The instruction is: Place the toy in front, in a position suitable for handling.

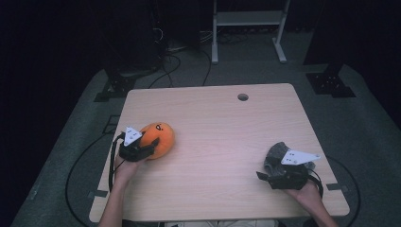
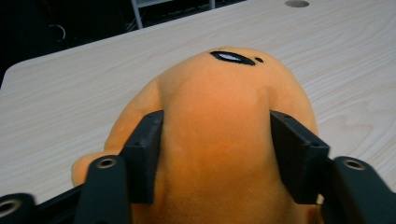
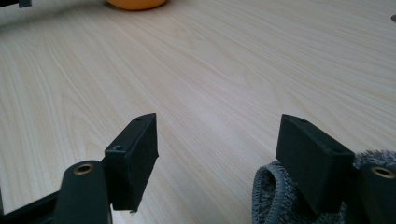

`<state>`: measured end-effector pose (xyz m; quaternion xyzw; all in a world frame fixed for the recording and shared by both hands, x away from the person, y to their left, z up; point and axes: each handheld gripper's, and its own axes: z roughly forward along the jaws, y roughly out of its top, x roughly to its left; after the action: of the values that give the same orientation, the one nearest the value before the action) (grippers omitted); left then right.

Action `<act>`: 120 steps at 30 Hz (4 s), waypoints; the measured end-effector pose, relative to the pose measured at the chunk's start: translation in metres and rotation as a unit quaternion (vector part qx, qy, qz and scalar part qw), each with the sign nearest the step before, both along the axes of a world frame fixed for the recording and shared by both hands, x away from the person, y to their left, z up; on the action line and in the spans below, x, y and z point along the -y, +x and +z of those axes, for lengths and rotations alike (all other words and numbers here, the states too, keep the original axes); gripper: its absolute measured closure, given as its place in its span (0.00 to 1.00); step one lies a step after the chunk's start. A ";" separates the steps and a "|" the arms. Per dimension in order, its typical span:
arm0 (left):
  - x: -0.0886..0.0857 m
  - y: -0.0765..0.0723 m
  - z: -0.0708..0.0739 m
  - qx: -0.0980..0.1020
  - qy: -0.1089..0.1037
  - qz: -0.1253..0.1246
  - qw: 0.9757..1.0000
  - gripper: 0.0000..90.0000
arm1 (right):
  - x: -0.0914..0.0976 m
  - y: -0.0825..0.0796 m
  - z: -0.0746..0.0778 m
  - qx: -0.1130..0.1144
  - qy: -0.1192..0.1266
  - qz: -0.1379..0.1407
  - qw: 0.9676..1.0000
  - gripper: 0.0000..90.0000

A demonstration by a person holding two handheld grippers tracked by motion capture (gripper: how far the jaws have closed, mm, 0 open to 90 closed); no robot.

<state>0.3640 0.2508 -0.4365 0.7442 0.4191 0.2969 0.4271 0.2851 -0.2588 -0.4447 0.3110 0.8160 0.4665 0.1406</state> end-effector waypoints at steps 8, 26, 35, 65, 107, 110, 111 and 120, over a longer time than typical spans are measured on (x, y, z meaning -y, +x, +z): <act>-0.003 -0.001 0.003 0.011 -0.017 0.010 1.000 0.58 | 0.001 0.000 0.000 0.002 0.001 0.000 1.000 0.32; 0.007 -0.014 0.027 0.053 -0.057 -0.010 0.997 0.59 | 0.002 0.001 0.001 0.003 0.003 -0.005 1.000 0.32; 0.033 -0.023 0.039 0.066 -0.061 -0.062 0.994 0.59 | 0.003 0.001 0.001 0.006 0.002 -0.007 1.000 0.31; 0.119 -0.046 0.038 0.059 -0.066 -0.193 0.977 0.58 | 0.014 0.001 0.006 0.017 0.018 -0.024 0.999 0.32; 0.186 -0.057 0.006 0.021 -0.015 -0.293 0.956 0.50 | 0.054 0.057 -0.014 -0.043 -0.074 -0.131 0.988 0.56; 0.185 -0.057 0.006 0.020 -0.012 -0.295 0.955 0.43 | 0.051 0.060 -0.018 -0.050 -0.092 -0.130 0.986 0.61; 0.185 -0.057 0.007 0.018 -0.013 -0.295 0.955 0.40 | 0.050 0.060 -0.019 -0.055 -0.097 -0.129 0.985 0.63; 0.159 -0.061 0.018 0.016 -0.048 -0.288 0.956 0.17 | 0.046 0.061 -0.023 -0.069 -0.112 -0.123 0.984 0.85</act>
<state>0.3029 0.0915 -0.4181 0.8069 0.1943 0.1528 0.5364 0.3461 -0.3051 -0.4678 0.4225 0.8267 0.3285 0.1740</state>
